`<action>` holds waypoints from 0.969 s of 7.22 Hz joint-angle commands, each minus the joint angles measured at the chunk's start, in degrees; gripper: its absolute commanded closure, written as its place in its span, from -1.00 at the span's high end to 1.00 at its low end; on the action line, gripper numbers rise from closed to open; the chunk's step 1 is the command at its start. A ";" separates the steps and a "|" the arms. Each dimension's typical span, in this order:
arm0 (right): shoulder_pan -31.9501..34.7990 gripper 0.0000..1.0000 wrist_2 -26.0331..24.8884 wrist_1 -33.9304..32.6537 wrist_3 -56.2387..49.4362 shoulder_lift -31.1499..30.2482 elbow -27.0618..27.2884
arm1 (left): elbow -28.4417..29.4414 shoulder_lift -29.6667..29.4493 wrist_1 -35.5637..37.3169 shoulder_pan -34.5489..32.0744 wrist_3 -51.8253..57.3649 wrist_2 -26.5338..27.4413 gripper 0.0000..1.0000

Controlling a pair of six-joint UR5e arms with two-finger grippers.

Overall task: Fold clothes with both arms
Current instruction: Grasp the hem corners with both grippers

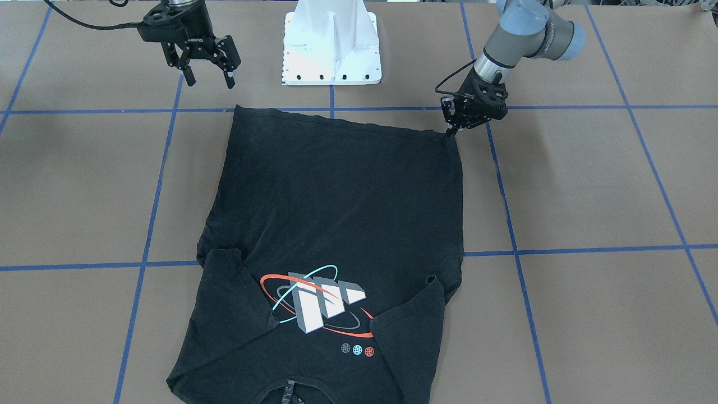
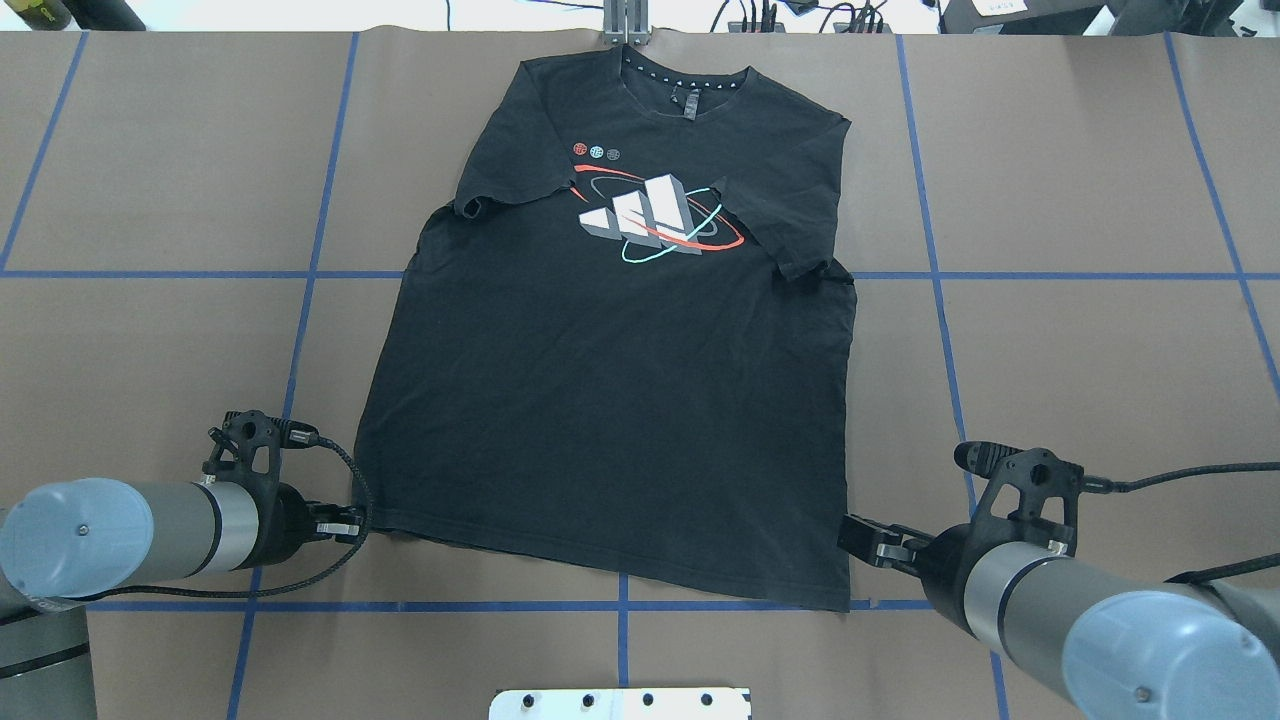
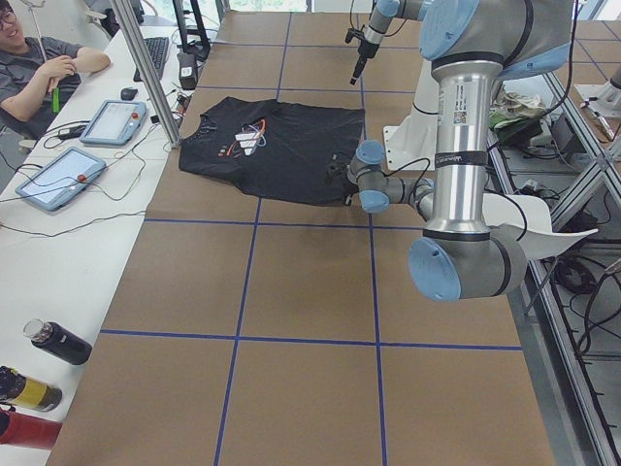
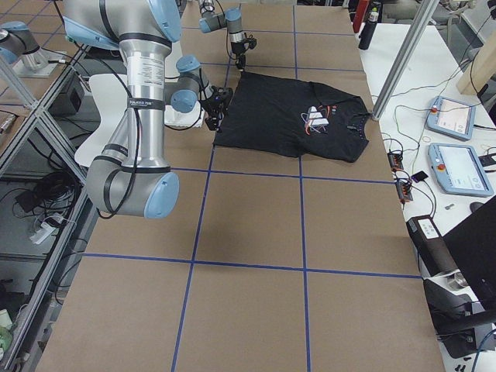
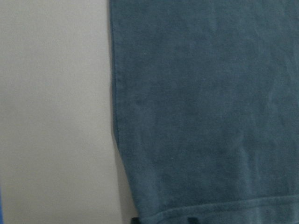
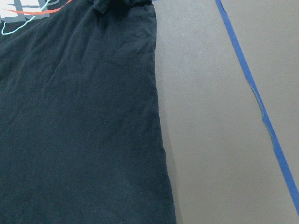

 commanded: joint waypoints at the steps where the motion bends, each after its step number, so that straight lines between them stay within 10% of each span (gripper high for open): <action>1: -4.07 0.83 -5.49 1.19 4.33 1.36 -4.56 | -2.14 0.10 0.09 0.01 -0.44 -0.31 -1.00; 7: -8.22 0.22 -11.40 1.38 5.32 6.82 -14.24 | -3.73 0.19 0.09 0.01 -1.06 -0.58 -1.00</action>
